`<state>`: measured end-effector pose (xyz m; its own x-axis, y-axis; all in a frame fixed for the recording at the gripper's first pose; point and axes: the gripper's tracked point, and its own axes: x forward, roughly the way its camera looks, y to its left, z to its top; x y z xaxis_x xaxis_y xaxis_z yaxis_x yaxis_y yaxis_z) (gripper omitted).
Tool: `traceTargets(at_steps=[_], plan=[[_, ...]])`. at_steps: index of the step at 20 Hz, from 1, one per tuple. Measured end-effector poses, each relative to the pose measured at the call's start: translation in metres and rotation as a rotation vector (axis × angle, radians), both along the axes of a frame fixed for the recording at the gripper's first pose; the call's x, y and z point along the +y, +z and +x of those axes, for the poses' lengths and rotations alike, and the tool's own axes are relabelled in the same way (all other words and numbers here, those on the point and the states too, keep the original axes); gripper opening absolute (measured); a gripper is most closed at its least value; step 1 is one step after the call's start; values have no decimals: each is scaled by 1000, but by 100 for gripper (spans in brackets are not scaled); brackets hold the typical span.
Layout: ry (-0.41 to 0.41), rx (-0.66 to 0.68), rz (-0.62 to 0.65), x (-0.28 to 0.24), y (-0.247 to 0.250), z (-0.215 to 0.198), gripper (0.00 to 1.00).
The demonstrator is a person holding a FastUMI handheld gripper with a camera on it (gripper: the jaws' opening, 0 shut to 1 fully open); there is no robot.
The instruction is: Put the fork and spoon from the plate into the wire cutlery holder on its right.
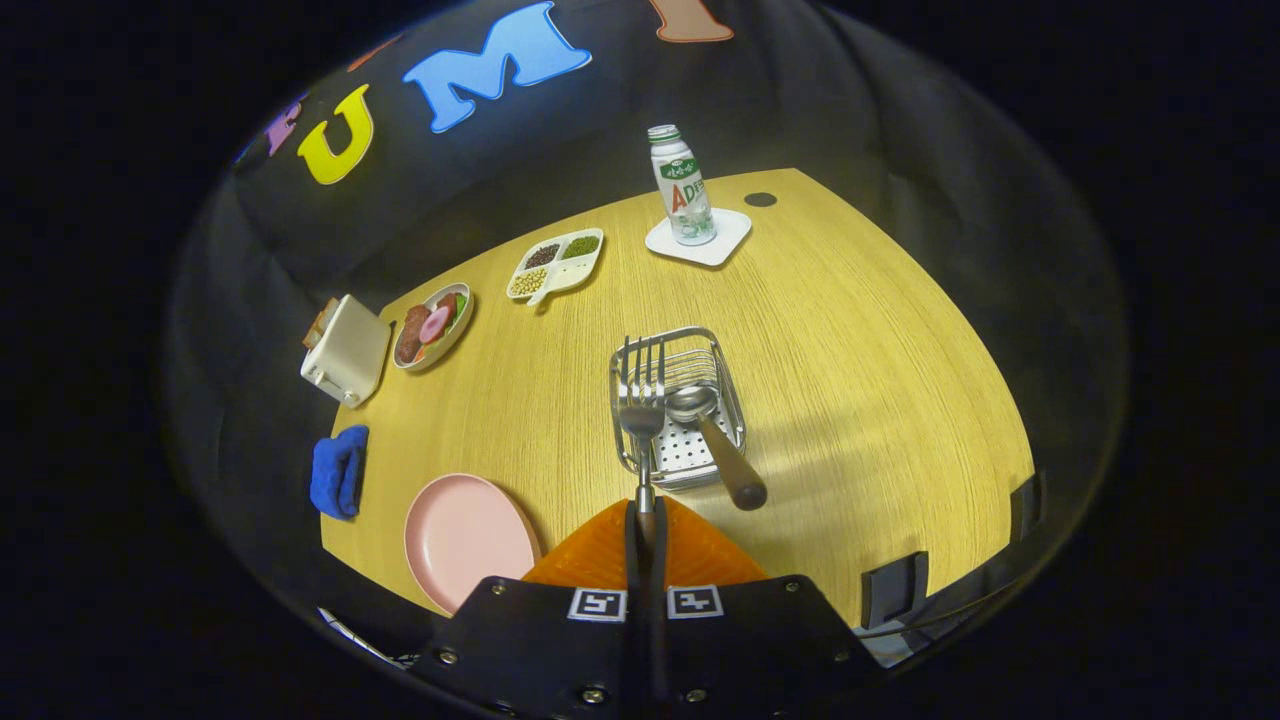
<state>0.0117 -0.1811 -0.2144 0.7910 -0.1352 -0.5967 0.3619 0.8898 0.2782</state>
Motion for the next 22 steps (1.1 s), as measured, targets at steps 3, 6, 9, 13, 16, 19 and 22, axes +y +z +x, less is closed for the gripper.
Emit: traceTargets(at_steps=[3, 6, 9, 13, 16, 19, 22], plan=[[-6, 23, 15, -3, -4, -5, 1], [1, 46, 26, -3, -7, -7, 1], [7, 61, 33, 0, -10, -4, 1], [-4, 79, 51, -1, -9, -4, 1], [-11, 83, 65, -2, -7, -3, 6], [-14, 81, 66, -3, -2, -1, 7], [-20, 67, 63, -5, 6, 3, 9]])
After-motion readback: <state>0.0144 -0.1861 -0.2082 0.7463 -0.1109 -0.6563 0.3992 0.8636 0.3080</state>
